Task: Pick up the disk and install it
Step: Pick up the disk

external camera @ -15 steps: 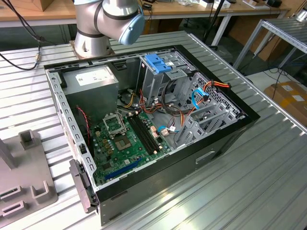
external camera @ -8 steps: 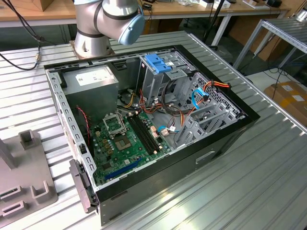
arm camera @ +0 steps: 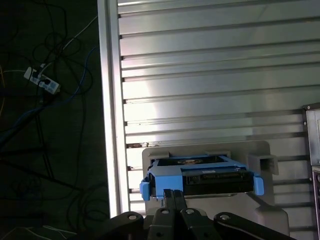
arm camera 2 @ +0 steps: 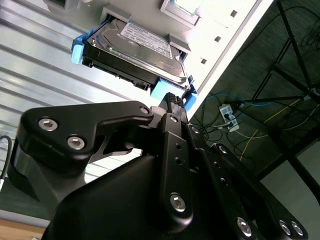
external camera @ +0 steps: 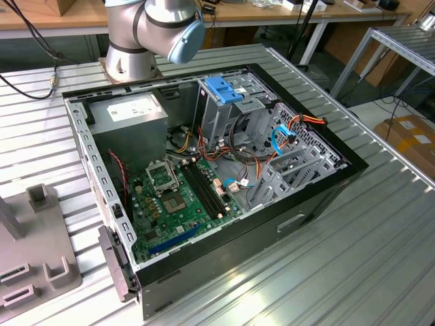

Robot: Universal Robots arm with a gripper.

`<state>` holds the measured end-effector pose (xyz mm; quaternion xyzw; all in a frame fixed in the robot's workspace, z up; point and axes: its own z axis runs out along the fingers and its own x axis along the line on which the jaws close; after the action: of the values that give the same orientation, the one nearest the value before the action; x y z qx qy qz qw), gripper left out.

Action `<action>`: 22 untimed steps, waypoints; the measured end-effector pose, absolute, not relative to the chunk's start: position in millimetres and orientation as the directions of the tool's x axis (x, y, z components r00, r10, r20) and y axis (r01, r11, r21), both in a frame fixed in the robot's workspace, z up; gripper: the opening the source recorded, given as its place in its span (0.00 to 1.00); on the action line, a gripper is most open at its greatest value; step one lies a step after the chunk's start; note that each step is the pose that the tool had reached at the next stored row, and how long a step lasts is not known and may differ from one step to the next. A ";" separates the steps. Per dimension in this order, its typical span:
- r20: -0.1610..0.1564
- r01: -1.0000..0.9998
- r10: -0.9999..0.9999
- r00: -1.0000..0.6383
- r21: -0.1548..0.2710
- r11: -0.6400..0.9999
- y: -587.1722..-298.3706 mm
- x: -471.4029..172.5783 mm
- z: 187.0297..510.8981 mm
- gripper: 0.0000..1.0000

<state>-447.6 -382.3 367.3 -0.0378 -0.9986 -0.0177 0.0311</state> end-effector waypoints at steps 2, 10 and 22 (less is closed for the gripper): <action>0.063 0.077 0.074 -0.995 0.033 0.997 -382.3 -447.6 367.3 0.11; 0.063 0.044 0.042 -0.997 0.033 0.998 -382.4 -447.6 367.4 0.11; 0.063 -0.053 -0.055 -0.996 0.033 0.998 -382.3 -447.6 367.3 0.11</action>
<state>-447.6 -382.3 367.3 0.0272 -0.9990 -0.0155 0.0322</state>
